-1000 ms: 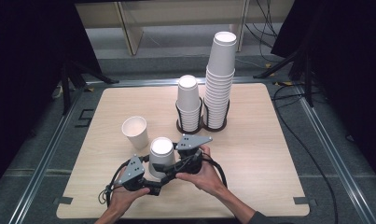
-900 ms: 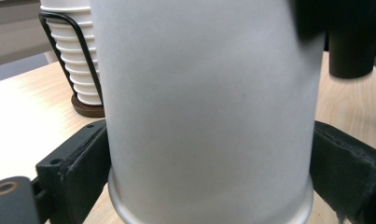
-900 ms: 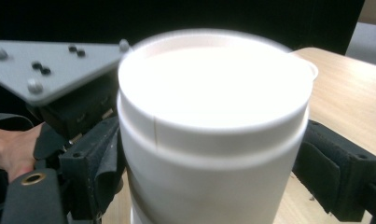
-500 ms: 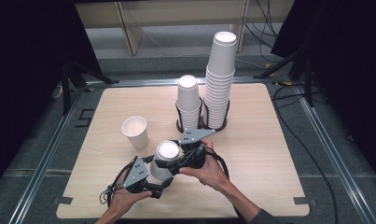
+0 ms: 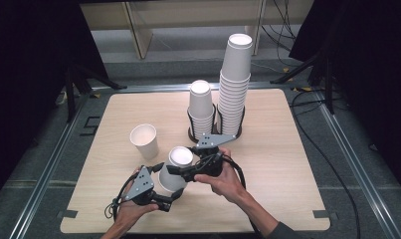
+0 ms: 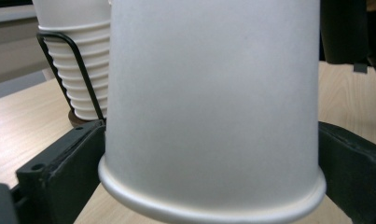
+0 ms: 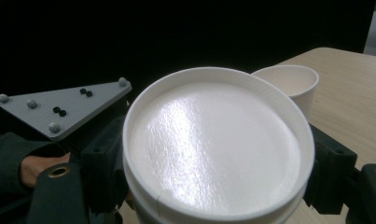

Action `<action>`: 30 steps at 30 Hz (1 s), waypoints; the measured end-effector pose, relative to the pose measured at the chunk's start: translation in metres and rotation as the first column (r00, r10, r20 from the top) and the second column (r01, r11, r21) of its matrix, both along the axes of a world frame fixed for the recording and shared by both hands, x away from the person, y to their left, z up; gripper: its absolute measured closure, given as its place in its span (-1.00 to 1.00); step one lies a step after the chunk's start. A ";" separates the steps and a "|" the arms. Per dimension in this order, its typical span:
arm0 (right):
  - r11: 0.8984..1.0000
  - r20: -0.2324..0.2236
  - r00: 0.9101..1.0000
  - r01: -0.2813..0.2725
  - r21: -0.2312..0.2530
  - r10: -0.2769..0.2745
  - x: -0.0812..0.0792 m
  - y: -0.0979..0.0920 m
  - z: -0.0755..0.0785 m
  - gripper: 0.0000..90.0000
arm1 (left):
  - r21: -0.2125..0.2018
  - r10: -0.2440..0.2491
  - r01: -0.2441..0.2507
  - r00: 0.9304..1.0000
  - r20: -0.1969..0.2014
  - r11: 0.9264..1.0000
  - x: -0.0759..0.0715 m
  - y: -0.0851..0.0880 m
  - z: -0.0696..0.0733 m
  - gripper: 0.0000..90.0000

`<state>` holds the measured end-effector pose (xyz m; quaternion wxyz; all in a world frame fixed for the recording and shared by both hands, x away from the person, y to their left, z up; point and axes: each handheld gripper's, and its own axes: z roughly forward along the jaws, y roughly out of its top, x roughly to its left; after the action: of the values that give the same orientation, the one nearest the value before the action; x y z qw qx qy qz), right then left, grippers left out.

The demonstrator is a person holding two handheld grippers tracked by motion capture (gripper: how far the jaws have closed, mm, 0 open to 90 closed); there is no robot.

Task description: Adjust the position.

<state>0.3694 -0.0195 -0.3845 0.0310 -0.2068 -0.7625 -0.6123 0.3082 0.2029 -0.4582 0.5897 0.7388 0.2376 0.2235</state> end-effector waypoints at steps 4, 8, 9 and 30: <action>0.999 -0.006 1.000 0.009 0.046 -0.009 0.002 -0.002 0.001 -0.46 | -0.016 0.006 -0.005 1.000 0.018 1.000 -0.001 -0.002 0.000 -0.98; 0.998 0.005 1.000 0.015 0.061 -0.015 0.002 -0.003 0.002 -0.46 | -0.030 0.009 -0.008 1.000 0.022 1.000 -0.002 -0.002 0.001 -0.97; 0.998 0.000 1.000 0.016 0.064 -0.016 0.001 -0.003 0.002 -0.46 | -0.042 0.005 -0.004 1.000 0.028 0.999 -0.002 -0.002 0.001 -0.96; 0.989 0.006 0.994 -0.111 -0.099 0.112 0.005 -0.014 0.008 -0.57 | 0.124 -0.085 0.081 0.996 0.032 0.989 -0.008 0.013 0.012 -0.79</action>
<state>0.3744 -0.0339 -0.3769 0.0504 -0.1617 -0.8022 -0.5726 0.2998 0.2163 -0.4465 0.5564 0.7785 0.1816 0.2264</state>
